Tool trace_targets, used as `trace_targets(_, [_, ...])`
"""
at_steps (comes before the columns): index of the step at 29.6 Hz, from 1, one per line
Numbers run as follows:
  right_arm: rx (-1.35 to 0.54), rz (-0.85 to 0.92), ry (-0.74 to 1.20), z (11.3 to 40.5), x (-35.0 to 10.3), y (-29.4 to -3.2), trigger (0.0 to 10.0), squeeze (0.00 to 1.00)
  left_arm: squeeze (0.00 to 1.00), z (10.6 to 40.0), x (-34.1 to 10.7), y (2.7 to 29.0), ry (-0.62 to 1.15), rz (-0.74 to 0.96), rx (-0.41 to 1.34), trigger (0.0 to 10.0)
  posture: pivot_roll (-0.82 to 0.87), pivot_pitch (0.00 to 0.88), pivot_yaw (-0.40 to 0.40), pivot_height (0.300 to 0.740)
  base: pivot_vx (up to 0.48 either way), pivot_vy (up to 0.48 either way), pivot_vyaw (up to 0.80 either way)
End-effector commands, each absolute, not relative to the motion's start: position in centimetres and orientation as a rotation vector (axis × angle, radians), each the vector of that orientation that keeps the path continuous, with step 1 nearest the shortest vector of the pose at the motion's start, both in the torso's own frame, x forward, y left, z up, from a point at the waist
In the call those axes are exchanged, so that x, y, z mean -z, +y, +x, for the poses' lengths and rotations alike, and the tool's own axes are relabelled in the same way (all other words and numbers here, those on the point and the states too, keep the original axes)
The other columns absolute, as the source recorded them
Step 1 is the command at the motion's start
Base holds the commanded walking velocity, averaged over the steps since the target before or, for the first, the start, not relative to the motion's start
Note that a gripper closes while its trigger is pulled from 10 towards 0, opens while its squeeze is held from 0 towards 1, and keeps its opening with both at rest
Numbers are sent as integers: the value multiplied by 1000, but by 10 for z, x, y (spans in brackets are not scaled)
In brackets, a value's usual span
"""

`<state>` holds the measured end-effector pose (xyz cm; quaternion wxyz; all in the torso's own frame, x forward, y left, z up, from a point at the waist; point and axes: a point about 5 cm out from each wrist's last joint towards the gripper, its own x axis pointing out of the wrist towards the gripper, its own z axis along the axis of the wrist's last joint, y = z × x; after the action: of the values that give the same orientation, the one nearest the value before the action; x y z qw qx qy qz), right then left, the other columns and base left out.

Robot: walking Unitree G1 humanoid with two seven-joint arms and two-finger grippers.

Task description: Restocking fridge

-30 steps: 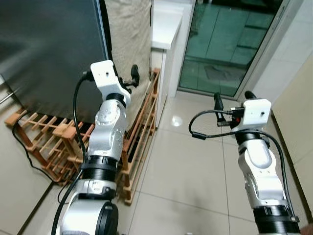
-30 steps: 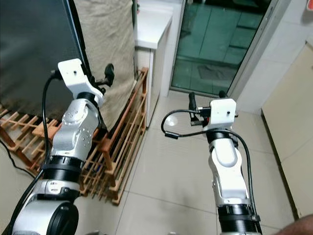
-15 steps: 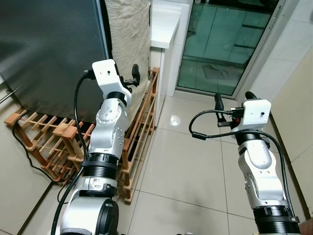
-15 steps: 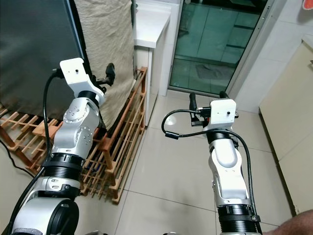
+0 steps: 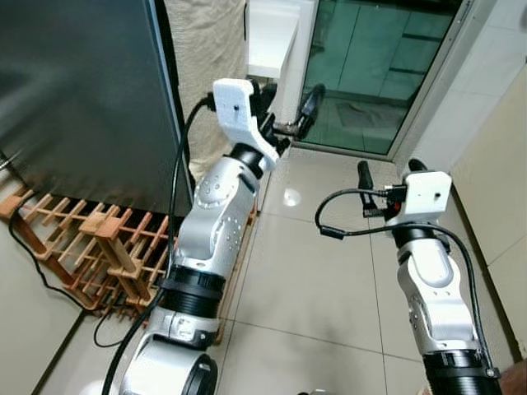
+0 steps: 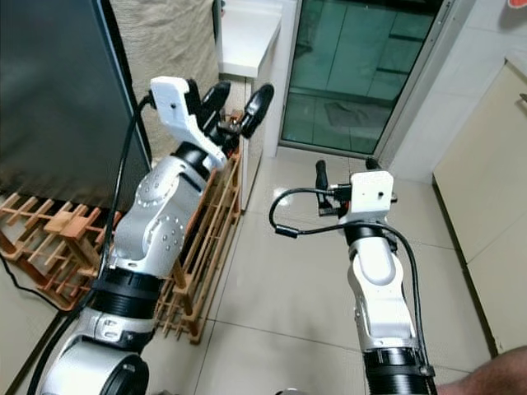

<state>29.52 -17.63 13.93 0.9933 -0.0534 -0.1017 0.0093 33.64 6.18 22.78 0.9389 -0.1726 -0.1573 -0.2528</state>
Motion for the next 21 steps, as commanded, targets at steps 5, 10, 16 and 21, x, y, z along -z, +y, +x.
trace_targets(5, [13,-94,-266,293,-154,-180,10000,0,0,328,-233,116,-412,-302,261,10000,-134,0,5,740,0,0,0])
trace_targets(10, [8,-80,-269,296,-154,-179,10000,0,0,314,-236,143,-459,-267,105,10000,-105,0,-4,740,0,0,0])
trace_targets(16, [-21,-81,-259,298,-152,-174,10000,0,0,298,-249,138,-504,-270,227,10000,-92,0,-17,740,0,0,0])
trace_targets(21, [-37,-94,-242,298,-149,-175,10000,0,0,291,-239,131,-442,-266,291,10000,-82,0,-30,740,0,0,0])
